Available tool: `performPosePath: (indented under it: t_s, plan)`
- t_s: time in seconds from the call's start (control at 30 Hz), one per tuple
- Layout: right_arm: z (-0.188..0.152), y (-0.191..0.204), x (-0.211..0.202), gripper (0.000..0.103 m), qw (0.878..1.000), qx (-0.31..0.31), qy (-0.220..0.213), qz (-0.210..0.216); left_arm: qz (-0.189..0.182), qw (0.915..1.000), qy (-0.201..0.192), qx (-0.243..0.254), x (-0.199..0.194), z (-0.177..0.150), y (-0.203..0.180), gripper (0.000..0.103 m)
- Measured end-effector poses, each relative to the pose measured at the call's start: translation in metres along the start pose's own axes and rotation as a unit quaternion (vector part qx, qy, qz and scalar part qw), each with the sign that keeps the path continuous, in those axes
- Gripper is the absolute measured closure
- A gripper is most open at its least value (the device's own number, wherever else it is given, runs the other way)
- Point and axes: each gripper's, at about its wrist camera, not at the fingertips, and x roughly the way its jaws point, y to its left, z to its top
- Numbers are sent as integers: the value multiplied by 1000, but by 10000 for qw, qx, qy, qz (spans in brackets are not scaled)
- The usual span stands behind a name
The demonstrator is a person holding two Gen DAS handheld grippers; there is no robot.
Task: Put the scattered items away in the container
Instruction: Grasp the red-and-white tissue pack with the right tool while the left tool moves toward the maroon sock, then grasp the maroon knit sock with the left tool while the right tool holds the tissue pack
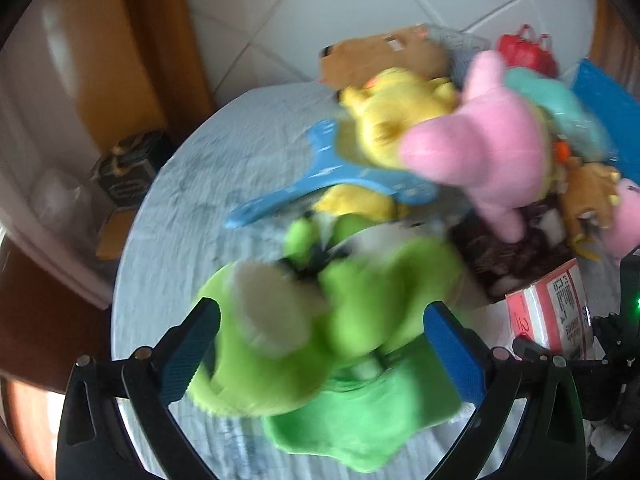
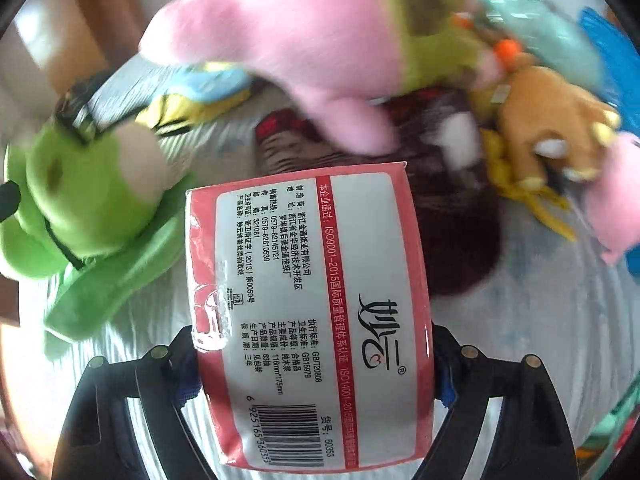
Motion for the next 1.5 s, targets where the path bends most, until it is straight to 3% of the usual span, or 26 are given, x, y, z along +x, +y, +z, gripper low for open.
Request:
performPosePath:
  t_s: [0.13,0.33,0.57,0.67,0.83,1.07,1.2,1.5]
  plan:
    - [-13,-45,-24,17,9990,344,-158,-246,-313,9992,-8,229,-2,4,-42,0]
    - [-34,-123,-45,17,9966,644,-181,-476,-405,9988,77,257,11,17,-109,0]
    - [-18,-215,-44,17,9976,470,-186,-476,-394,9984,397,0,45,25,-199,0]
    - [-9,-250,-38,17,9979,381,-159,-498,-357,9973,603,-214,62,22,-216,0]
    - [-4,-279,-21,17,9990,202,-9,-386,-78,9947,835,-590,86,15,-218,0]
    - [-7,-287,-2,17,9997,-89,219,-73,196,9875,1105,-1110,122,3,-196,0]
    - [-11,-292,8,17,9995,-25,302,26,203,9847,1258,-1191,142,-5,-192,0]
    - [-17,-302,24,16,9985,334,421,83,91,9870,1150,-1122,153,1,-198,0]
